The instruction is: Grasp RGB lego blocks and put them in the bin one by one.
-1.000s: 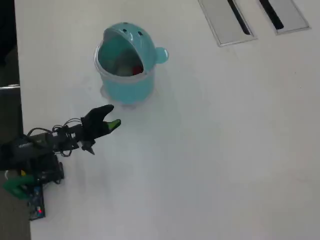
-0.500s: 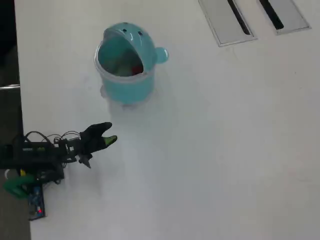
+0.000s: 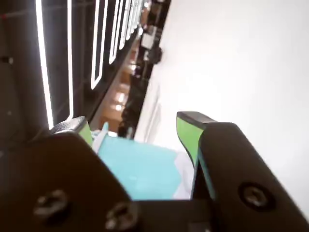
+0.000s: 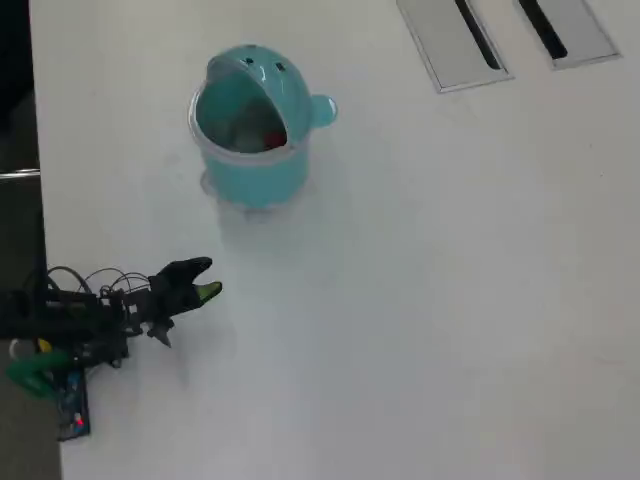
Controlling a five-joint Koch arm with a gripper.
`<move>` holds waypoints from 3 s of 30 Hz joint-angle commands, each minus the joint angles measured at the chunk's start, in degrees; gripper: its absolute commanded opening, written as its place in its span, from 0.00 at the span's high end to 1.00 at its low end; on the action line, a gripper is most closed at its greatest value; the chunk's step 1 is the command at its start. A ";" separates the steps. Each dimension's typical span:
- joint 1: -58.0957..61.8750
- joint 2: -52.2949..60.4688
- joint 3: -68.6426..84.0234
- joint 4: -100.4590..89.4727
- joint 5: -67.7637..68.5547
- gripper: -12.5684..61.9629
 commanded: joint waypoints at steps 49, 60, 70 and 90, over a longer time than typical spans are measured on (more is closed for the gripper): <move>0.70 3.60 5.27 30.50 8.00 0.37; 1.58 3.60 5.27 33.40 8.44 0.36; 1.41 3.60 5.27 33.49 8.35 0.37; 1.41 3.60 5.27 33.49 8.35 0.37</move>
